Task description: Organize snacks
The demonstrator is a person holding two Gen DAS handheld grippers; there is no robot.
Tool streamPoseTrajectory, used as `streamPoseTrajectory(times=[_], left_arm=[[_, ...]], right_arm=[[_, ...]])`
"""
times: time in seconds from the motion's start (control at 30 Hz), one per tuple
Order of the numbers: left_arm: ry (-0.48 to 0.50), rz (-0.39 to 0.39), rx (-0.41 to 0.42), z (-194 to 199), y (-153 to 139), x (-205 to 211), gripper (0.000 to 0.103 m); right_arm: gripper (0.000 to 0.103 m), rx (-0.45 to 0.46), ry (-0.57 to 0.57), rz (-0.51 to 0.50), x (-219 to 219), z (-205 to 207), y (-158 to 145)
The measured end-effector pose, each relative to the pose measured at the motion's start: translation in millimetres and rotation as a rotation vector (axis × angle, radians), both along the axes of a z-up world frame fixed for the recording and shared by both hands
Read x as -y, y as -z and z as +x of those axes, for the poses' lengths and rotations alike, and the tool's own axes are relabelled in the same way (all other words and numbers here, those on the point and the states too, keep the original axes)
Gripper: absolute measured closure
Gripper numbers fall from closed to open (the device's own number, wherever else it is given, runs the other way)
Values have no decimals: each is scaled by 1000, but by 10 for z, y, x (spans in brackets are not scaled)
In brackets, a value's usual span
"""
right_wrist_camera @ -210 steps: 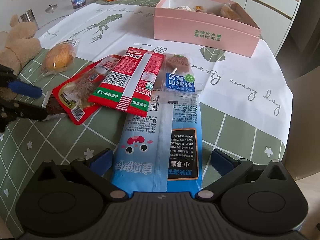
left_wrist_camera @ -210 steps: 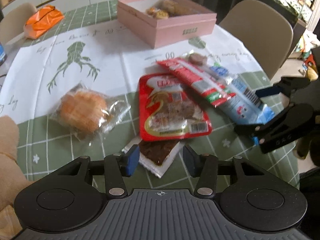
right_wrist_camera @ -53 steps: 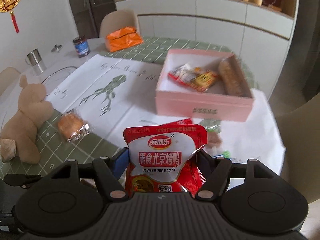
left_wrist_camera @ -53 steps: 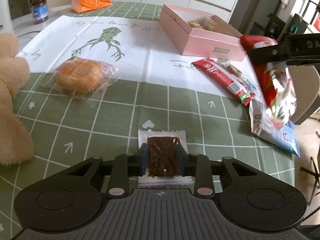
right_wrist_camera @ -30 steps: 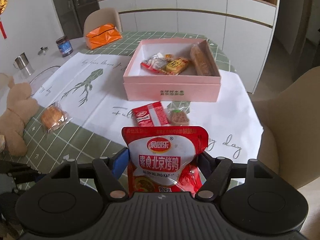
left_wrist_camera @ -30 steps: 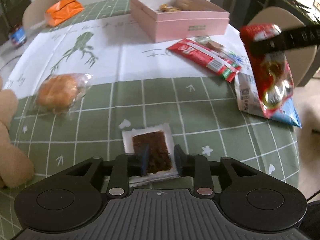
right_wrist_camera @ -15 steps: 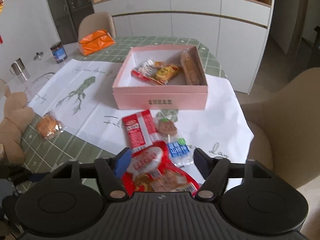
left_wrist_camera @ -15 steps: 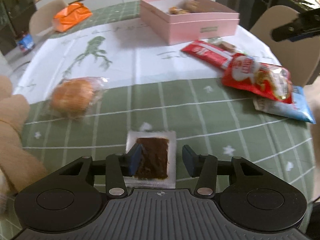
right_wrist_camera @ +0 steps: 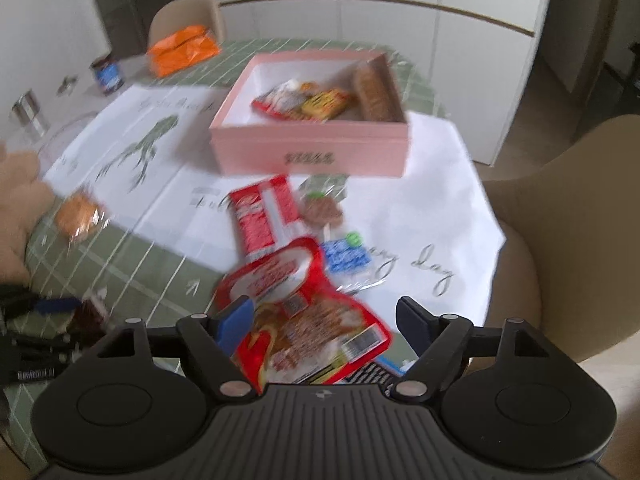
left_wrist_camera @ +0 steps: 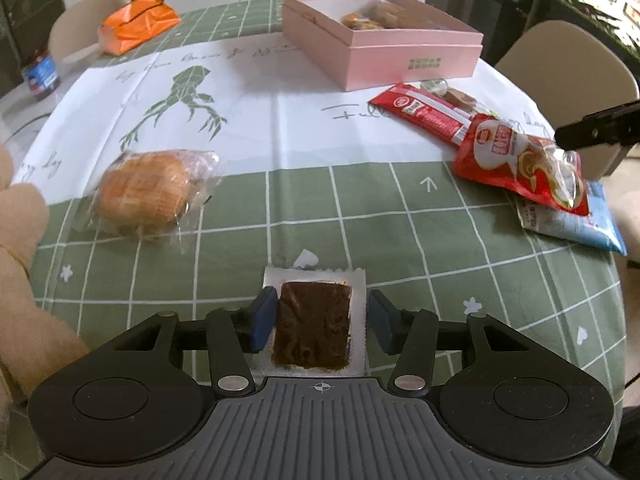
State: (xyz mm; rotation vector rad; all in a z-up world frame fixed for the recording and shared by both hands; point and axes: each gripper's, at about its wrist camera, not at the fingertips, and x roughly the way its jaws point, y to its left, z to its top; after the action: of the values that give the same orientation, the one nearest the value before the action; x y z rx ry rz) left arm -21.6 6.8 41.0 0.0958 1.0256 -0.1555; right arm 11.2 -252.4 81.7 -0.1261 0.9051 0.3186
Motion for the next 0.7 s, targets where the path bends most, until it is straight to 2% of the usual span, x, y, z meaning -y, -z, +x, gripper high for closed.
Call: streamPoseTrajectory(times=[0.17, 0.27, 0.3, 0.33, 0.4, 0.5, 0.53, 0.6, 0.63, 0.7], left_arm=[[-9, -54, -29, -31, -30, -76, 50], [17, -60, -34, -74, -33, -90, 50], [32, -63, -37, -89, -32, -91, 50], [49, -62, -40, -99, -34, -88, 50], [89, -62, -52, -110, -36, -92, 49], [111, -86, -66, -95, -38, -132, 48], [105, -103, -70, -85, -41, -154, 48], [74, -148, -78, -67, -41, -215, 48], [56, -168, -80, -65, -39, -244, 49], [34, -186, -83, -65, -38, -270, 49]], right_arm=[[22, 15, -102, -97, -286, -64, 169], [20, 23, -130, -159, -409, 3, 307], [18, 22, -131, -179, -430, 52, 352], [12, 23, -131, -193, -440, 95, 390], [9, -18, -129, -193, -434, 229, 490], [7, -91, -110, -127, -393, 364, 568], [7, -108, -105, -116, -394, 394, 583], [17, -106, -95, -99, -399, 391, 566], [27, -103, -95, -84, -404, 372, 530], [31, -102, -114, -55, -419, 330, 446]])
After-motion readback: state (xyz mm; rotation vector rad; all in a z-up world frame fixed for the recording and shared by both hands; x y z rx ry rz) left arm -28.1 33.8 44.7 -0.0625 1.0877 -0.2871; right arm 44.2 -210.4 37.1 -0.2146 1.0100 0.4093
